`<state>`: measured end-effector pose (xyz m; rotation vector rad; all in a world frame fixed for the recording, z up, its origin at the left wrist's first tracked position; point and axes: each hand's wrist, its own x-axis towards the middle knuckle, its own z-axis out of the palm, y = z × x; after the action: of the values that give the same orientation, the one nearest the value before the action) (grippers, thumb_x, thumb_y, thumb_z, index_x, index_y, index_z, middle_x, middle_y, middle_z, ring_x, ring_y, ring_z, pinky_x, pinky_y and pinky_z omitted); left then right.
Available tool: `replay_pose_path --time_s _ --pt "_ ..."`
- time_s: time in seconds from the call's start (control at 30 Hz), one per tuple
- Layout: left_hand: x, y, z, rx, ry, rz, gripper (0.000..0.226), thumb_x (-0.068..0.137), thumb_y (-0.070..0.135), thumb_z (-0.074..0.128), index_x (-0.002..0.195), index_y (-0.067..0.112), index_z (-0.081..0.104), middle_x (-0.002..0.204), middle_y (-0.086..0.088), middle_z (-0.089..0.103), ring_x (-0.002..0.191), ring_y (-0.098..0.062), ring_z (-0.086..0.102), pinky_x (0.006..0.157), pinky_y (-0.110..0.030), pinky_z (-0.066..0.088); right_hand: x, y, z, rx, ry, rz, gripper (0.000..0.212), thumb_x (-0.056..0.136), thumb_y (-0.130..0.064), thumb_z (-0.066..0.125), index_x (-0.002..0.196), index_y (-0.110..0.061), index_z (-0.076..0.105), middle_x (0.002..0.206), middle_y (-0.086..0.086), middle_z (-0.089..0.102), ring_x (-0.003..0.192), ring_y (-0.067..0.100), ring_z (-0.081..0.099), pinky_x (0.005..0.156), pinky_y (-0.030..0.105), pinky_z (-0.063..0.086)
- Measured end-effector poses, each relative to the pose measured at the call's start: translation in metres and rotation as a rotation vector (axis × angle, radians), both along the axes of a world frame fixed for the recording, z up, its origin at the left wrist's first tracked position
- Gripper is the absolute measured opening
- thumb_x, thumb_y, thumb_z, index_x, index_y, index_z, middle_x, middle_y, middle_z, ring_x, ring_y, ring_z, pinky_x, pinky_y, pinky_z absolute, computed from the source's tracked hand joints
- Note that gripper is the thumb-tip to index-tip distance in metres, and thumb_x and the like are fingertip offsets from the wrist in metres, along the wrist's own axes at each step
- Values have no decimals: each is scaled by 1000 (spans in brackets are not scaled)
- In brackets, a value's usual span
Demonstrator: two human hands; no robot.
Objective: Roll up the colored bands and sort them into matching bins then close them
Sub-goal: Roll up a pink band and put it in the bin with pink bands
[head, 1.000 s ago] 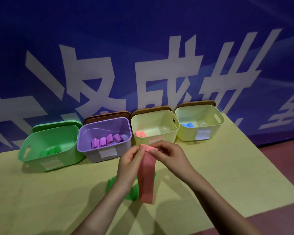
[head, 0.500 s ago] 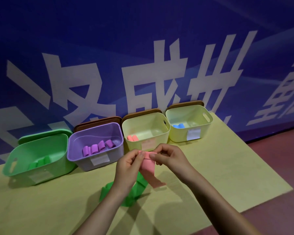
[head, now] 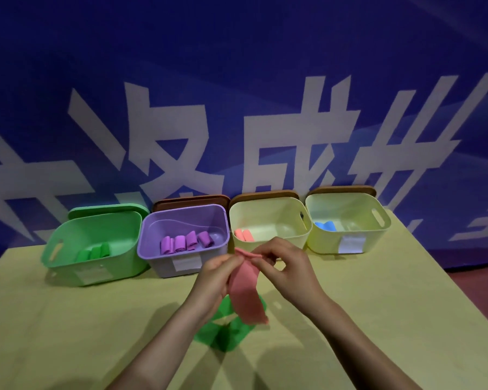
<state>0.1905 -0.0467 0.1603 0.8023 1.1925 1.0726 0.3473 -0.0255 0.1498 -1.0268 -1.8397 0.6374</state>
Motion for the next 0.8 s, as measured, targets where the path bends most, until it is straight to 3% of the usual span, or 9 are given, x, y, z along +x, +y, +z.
replay_pose_path --time_s 0.1,0.17,0.3,0.47,0.53,0.6,0.7,0.8 --pt "-2 -2 -6 -43 -43 26 20 94 6 48 91 1 67 83 -15 66 77 -20 60 68 -29 46 2 -1 -4 160 -146 46 13 87 -22 64 91 -12 72 80 -2 61 75 10 56 65 26 47" --pt "-3 -3 -9 -72 -105 29 20 93 6 45 94 -1 64 87 -19 61 78 -22 56 67 -30 44 5 -3 -7 243 -219 60 16 88 -22 63 91 -11 73 81 0 62 78 14 57 68 25 47" --pt "1 -10 -14 -40 -78 -31 19 93 14 52 88 3 67 84 -13 66 77 -18 61 66 -27 48 15 -6 -8 267 -312 125 16 90 -22 62 94 -10 73 85 1 62 81 16 58 70 29 48" --pt "6 -19 -11 66 12 -40 18 94 12 52 95 4 69 85 -8 73 79 -17 66 72 -26 51 22 -18 -2 -32 -101 133 19 88 -23 64 104 -20 73 92 -5 62 87 9 61 76 22 48" --pt "7 -20 -10 138 121 -53 19 95 14 53 94 9 71 91 -9 74 86 -20 66 80 -33 49 17 -22 -2 -191 24 58 21 86 -22 69 107 -20 70 89 -4 65 83 7 62 74 20 48" --pt "10 -22 -8 216 197 -75 20 96 13 52 95 9 72 96 -6 74 93 -18 68 85 -30 50 12 -25 -2 -357 145 -5 21 83 -21 74 104 -21 69 82 -4 66 74 4 59 70 20 47" --pt "17 -25 -9 303 329 -59 19 95 11 54 93 9 72 90 -5 74 86 -16 68 76 -24 49 8 -31 -5 -410 212 -72 4 82 -18 75 82 -19 70 73 0 68 66 4 57 64 22 46" --pt "22 -26 -15 377 448 -34 19 93 22 58 88 7 68 79 -13 68 73 -24 62 63 -28 43 9 -39 -7 -369 233 -112 13 84 -14 71 73 -16 66 63 -5 62 60 2 51 58 19 40"
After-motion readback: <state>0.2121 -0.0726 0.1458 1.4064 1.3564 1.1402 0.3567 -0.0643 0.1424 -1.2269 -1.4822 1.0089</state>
